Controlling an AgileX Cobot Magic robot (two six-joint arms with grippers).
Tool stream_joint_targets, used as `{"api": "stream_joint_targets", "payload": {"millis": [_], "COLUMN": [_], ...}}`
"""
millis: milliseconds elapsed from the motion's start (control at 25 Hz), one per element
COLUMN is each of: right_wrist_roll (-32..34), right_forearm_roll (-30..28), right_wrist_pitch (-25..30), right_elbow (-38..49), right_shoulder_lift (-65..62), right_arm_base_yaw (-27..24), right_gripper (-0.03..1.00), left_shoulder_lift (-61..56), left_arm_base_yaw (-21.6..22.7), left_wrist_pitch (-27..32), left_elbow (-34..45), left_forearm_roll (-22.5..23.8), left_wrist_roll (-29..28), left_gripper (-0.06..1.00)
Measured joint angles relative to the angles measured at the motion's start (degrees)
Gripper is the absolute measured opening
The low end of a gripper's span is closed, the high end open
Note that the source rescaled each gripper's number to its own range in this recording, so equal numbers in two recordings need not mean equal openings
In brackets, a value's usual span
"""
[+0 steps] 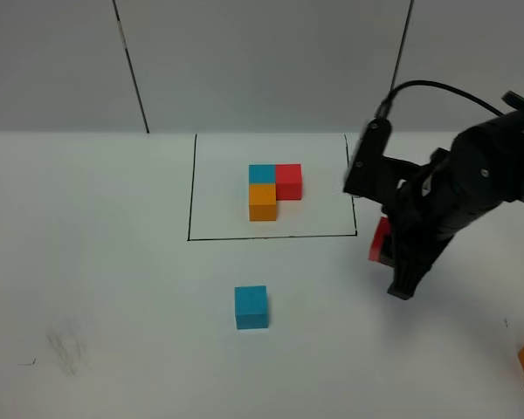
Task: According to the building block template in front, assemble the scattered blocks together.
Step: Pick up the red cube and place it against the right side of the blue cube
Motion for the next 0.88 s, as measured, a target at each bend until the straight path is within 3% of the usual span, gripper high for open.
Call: {"api": "stream_joint_targets", "payload": {"millis": [160, 360, 880], "right_wrist_roll": [-6.7, -8.2, -13.8], "right_forearm_roll": [0.7, 1.2, 5.6], "right_wrist_pitch": [5.0, 10.3, 11.0], "right_elbow": [-5.3, -9.7, -13.8], "right_shoulder_lift": [4.2, 9.9, 15.4], "right_arm_base_yaw": [4.1, 6.3, 8.3], "right_gripper": [0.29, 0.29, 0.29], "left_shoulder_lift": [0.0, 0.0, 0.0], "left_arm_base_yaw": [0.0, 0.0, 0.0], "left_wrist_pitch": [0.0, 0.0, 0.0], "left_elbow": [0.0, 0.0, 0.0], "left_forearm_roll": [0.0, 0.0, 0.0], "left_wrist_roll": [0.0, 0.0, 0.0], "left_gripper": [0.46, 0.46, 0.46]}}
